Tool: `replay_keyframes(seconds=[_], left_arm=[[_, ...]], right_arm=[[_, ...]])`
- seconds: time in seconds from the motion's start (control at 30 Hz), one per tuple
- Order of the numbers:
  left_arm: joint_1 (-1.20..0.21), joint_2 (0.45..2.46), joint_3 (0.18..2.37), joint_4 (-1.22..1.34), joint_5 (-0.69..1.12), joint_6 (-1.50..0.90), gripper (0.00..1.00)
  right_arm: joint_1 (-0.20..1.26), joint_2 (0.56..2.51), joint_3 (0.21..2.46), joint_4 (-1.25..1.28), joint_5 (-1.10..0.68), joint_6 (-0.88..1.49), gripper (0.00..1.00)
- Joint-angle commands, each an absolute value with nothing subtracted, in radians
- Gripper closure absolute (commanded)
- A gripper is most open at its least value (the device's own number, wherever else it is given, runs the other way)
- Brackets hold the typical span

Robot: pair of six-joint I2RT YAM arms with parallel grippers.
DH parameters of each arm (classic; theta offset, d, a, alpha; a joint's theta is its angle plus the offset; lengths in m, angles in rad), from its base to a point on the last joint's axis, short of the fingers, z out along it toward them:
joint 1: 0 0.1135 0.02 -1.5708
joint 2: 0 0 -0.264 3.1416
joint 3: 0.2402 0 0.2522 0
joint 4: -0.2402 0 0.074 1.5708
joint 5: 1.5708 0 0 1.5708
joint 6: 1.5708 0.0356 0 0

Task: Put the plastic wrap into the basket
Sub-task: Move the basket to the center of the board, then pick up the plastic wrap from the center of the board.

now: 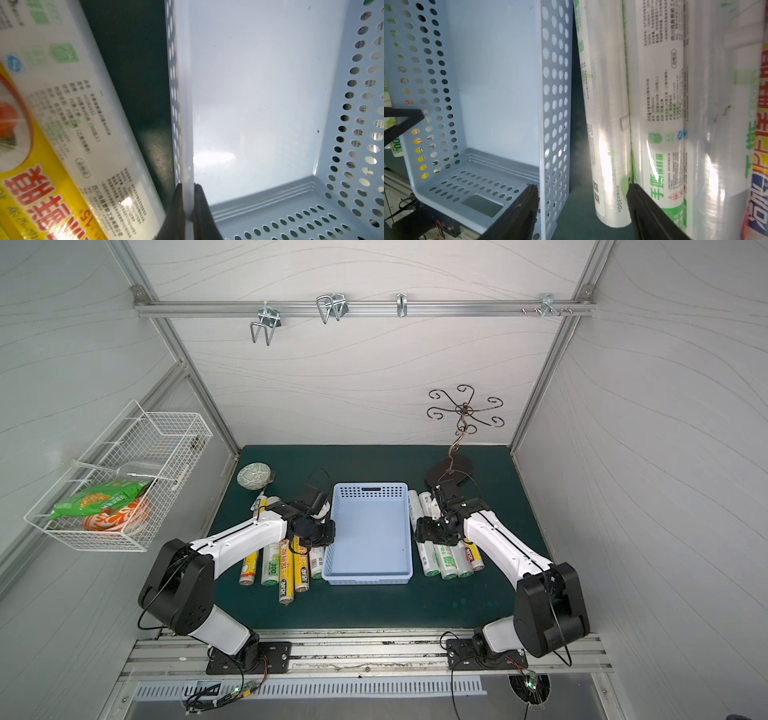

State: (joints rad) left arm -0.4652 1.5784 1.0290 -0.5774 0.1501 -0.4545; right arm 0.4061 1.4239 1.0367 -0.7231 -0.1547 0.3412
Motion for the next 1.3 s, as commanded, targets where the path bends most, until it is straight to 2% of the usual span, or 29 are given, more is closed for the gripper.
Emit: replay_keyframes(seconds=[0.0, 0.2, 0.53, 0.8, 0.93, 1.27], left_arm=[[-0.482, 1.571, 1.009, -0.581, 0.203, -0.465, 0.97], [-0.482, 1.534, 1.029, -0.597, 0.211, -0.472, 0.72], [-0.464, 1.362, 1.094, -0.706, 0.105, -0.467, 0.48], [-0.387, 1.158, 1.065, -0.745, 0.03, -0.465, 0.29], [-0.348, 1.084, 1.04, -0.744, 0.021, -0.452, 0.24], [-0.313, 1.063, 1.023, -0.763, 0.05, -0.452, 0.23]], right_arm=[[0.403, 1.466, 1.078, -0.721, -0.147, 0.319, 0.33], [0.402, 1.522, 1.098, -0.699, -0.158, 0.313, 0.36], [0.403, 1.605, 1.125, -0.688, -0.132, 0.284, 0.35], [0.405, 1.651, 1.123, -0.666, -0.105, 0.269, 0.35], [0.41, 1.68, 1.127, -0.655, -0.096, 0.258, 0.36], [0.435, 1.75, 1.154, -0.641, -0.053, 0.268, 0.39]])
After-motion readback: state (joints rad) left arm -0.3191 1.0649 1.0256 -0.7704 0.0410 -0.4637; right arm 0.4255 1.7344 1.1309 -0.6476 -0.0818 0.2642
